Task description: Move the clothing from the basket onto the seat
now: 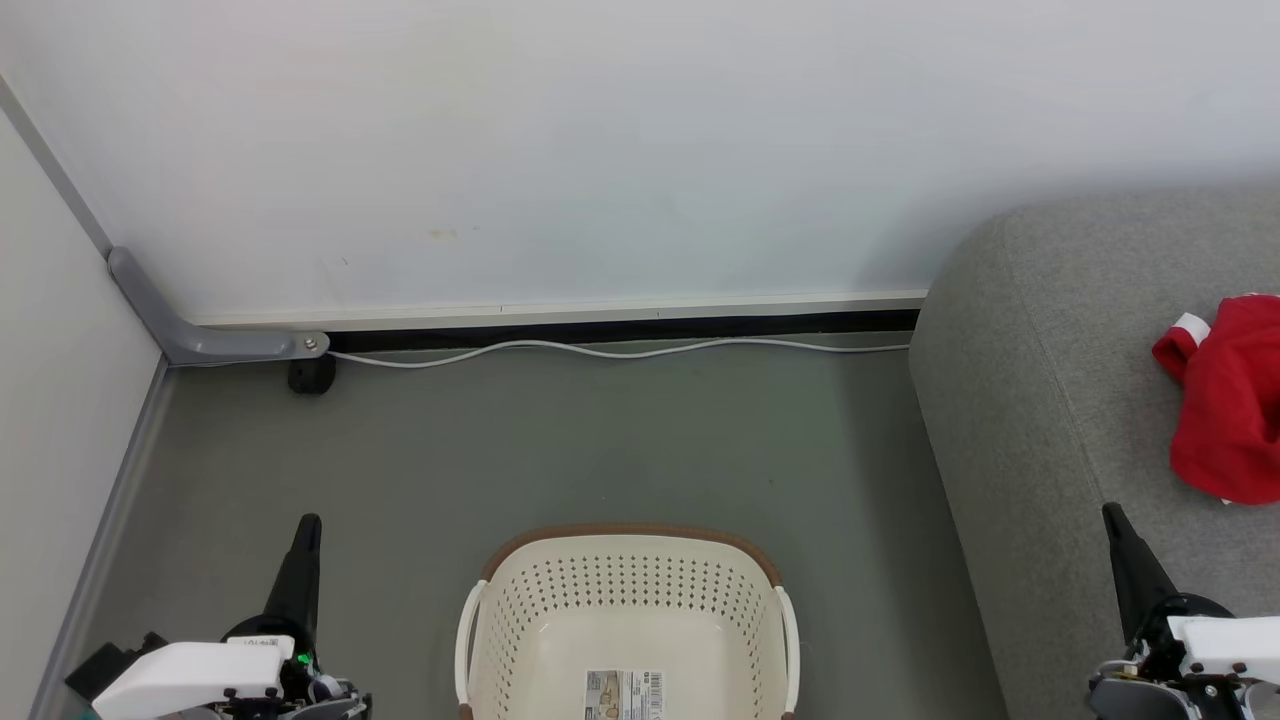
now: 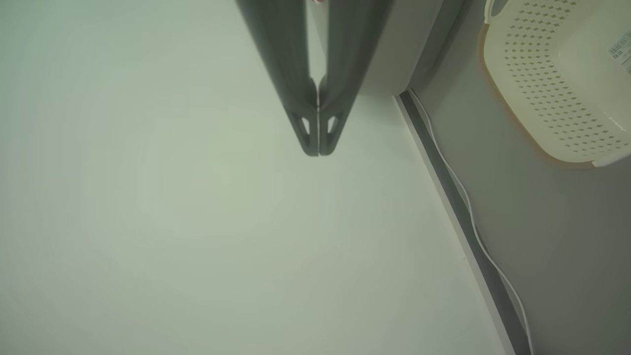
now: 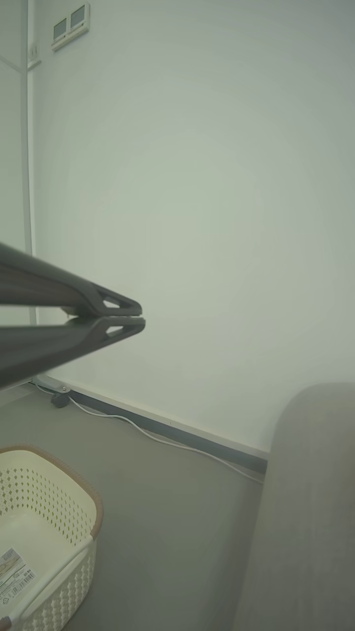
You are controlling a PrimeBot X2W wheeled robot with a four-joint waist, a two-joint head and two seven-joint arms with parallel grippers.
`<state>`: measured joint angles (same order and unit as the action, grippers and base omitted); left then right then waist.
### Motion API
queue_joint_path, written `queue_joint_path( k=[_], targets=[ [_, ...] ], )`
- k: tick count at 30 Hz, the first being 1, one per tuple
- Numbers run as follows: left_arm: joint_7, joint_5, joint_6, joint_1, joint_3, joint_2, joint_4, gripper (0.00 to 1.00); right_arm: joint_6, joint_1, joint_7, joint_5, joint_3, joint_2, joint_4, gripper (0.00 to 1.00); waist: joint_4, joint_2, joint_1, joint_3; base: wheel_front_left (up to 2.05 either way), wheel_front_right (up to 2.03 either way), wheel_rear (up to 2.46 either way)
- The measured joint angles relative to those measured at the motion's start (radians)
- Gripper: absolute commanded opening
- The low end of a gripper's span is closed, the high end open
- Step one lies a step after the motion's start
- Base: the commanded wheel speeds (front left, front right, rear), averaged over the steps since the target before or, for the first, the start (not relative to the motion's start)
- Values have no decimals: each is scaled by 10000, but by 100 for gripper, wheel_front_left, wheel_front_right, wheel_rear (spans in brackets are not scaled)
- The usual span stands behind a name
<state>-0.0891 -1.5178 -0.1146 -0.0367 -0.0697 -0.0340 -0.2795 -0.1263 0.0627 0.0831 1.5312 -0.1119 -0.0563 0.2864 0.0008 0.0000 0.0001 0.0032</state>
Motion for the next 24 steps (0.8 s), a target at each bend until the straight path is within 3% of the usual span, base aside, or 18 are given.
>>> queue_joint_path(
  k=[8,24],
  targets=[
    [-167,-861,-79,-138,-105,-4,59,0,0,3,222,660,-161,161,-92,0,-9,0,0,-1,0,0,0],
    [-167,-869,-86,-138,-109,-4,61,0,0,4,222,660,-178,165,-104,0,-9,0,-1,-1,0,0,0]
  ],
)
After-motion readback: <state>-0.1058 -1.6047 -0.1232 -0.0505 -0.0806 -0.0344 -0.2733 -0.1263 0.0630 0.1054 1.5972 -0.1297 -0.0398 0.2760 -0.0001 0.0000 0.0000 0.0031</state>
